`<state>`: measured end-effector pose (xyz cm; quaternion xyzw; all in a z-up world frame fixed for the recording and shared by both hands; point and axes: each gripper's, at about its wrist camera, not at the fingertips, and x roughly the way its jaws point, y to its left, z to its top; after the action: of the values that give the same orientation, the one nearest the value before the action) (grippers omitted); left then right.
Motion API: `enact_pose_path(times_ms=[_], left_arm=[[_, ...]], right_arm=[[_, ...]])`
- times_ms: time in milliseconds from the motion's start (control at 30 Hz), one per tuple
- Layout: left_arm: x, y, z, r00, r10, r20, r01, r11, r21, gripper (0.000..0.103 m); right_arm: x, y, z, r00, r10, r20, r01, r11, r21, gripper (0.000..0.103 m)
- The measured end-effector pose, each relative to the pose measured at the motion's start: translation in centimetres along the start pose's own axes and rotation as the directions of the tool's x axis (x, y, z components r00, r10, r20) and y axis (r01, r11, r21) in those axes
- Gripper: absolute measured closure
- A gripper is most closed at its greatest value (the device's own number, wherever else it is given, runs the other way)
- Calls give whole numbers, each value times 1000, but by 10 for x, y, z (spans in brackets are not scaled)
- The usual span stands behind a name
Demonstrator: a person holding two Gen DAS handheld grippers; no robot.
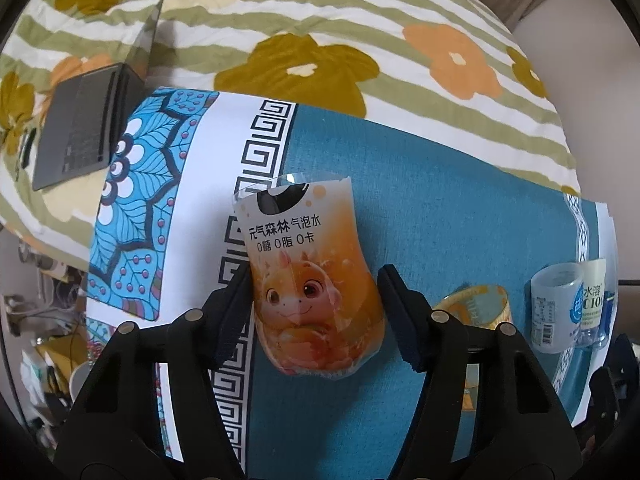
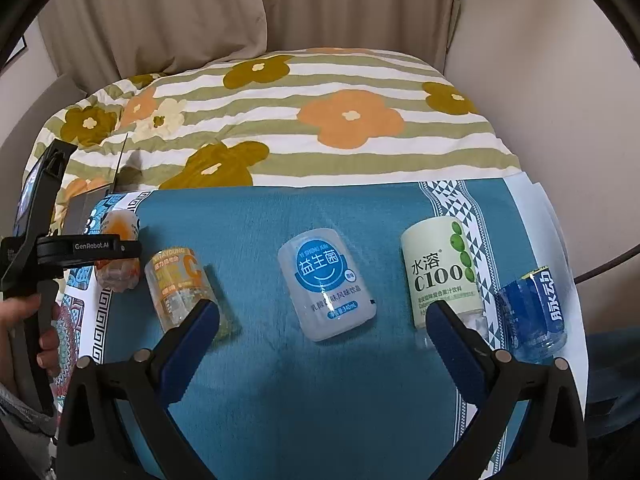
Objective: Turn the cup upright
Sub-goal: 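Close the left gripper on the orange cup and lift it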
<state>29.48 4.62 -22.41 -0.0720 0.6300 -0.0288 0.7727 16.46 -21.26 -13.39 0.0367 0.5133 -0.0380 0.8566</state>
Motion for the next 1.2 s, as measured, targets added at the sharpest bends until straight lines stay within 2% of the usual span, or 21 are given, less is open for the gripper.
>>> enact_pose_path(times_ms=[300, 567, 900, 1200], left_arm=[[-9, 0, -9, 1000, -14, 15, 14, 1000, 10, 37], [-39, -8, -29, 998, -9, 60, 7, 999, 41, 37], [-80, -46, -91, 996, -41, 82, 32, 993, 110, 37], [-77, -106, -155, 995, -98, 32, 89, 975, 205, 37]], right_arm=[[-2, -1, -1, 1000, 3, 9, -3, 1000, -3, 0], [-14, -7, -11, 999, 15, 29, -15, 1000, -7, 0], [-44, -26, -39, 997, 34, 72, -33, 999, -17, 0], [-65, -55, -78, 997, 31, 73, -30, 999, -10, 0]])
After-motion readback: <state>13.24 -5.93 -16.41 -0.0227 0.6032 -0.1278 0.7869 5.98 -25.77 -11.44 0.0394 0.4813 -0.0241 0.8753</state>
